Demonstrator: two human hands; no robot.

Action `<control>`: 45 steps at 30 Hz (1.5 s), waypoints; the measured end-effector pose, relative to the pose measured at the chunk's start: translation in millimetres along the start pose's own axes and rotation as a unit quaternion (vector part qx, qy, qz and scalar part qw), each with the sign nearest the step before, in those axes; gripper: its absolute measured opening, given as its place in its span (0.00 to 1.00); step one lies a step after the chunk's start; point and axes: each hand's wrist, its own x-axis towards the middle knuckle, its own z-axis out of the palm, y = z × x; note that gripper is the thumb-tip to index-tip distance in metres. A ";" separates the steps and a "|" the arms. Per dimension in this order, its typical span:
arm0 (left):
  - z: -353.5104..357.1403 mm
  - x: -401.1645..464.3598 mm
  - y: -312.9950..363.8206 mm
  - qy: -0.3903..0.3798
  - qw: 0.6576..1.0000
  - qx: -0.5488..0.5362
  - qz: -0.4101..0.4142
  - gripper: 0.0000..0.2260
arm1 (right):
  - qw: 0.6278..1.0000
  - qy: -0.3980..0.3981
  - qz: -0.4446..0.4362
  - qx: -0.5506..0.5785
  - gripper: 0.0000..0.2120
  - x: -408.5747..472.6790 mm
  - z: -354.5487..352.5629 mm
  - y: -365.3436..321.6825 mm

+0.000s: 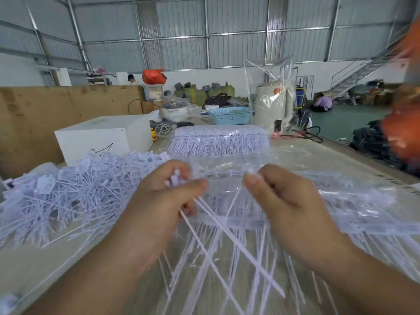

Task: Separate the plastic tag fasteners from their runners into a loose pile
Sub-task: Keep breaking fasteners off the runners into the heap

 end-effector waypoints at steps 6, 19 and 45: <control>7.8 -13.7 -1.9 -0.155 0.984 0.082 0.032 0.07 | 0.977 -0.207 0.005 0.055 0.12 -0.3 -5.8 7.9; -3.0 -13.7 3.3 -0.311 0.941 0.133 -0.027 0.09 | 0.955 -0.296 -0.009 -0.011 0.17 -3.5 -5.0 3.7; 27.4 -22.4 -9.3 -0.071 0.991 0.101 0.057 0.12 | 0.974 -0.201 0.059 0.080 0.12 5.8 -13.1 13.4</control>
